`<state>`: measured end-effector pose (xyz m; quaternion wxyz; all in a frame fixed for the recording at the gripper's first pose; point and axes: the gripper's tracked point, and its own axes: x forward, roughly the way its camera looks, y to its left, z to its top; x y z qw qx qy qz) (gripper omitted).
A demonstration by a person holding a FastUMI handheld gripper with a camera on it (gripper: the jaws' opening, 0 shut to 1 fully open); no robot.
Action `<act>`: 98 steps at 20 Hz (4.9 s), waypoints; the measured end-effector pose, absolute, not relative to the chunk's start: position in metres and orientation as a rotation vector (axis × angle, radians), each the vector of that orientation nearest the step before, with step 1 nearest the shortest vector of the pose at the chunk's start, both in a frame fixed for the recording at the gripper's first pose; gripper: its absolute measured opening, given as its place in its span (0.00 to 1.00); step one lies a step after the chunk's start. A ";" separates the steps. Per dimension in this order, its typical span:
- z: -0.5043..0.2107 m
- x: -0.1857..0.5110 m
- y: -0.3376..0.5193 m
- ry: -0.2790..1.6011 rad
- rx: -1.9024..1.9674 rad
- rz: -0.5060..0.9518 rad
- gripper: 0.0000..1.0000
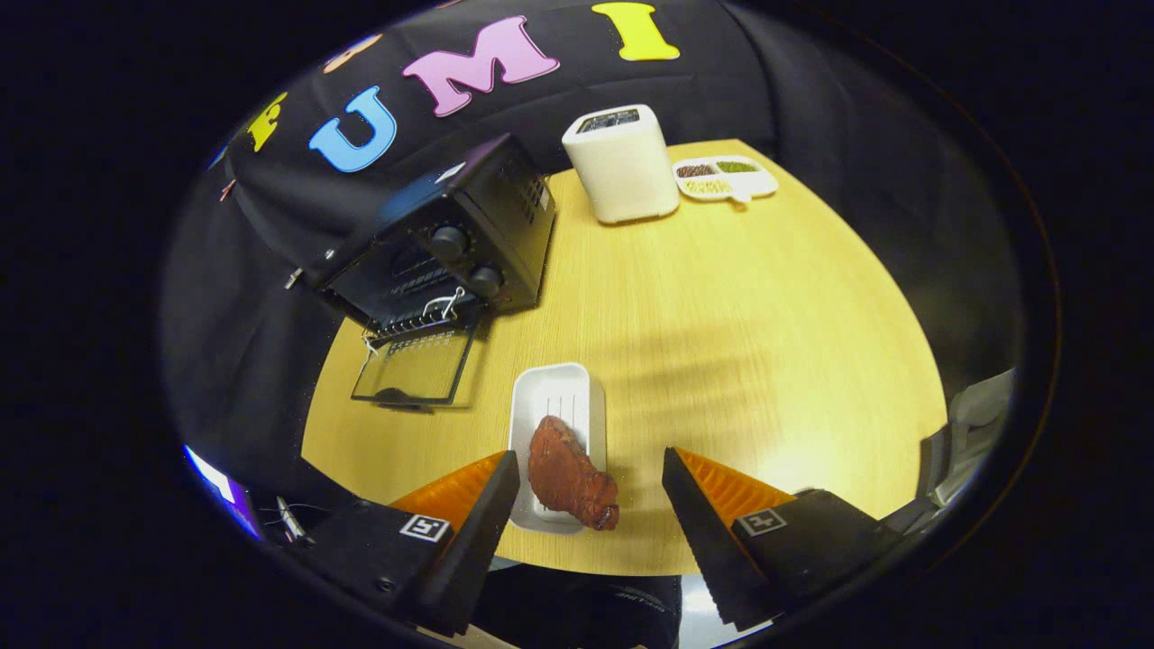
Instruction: Open the toaster oven, put the food inside, and close the toaster oven door.
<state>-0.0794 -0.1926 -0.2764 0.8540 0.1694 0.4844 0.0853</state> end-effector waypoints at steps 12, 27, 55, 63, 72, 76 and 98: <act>-0.309 -0.090 -0.182 1.235 0.539 0.319 0.44; -0.275 -0.081 -0.184 1.165 0.529 0.303 0.13; -0.224 0.056 0.097 0.761 0.752 0.146 0.13; -0.241 0.122 0.103 0.583 0.894 0.089 0.13; -0.264 0.143 0.102 0.556 0.821 0.015 0.18; -0.256 0.141 0.091 0.540 0.714 0.019 0.45; -0.268 -0.027 0.084 0.696 0.215 0.127 0.98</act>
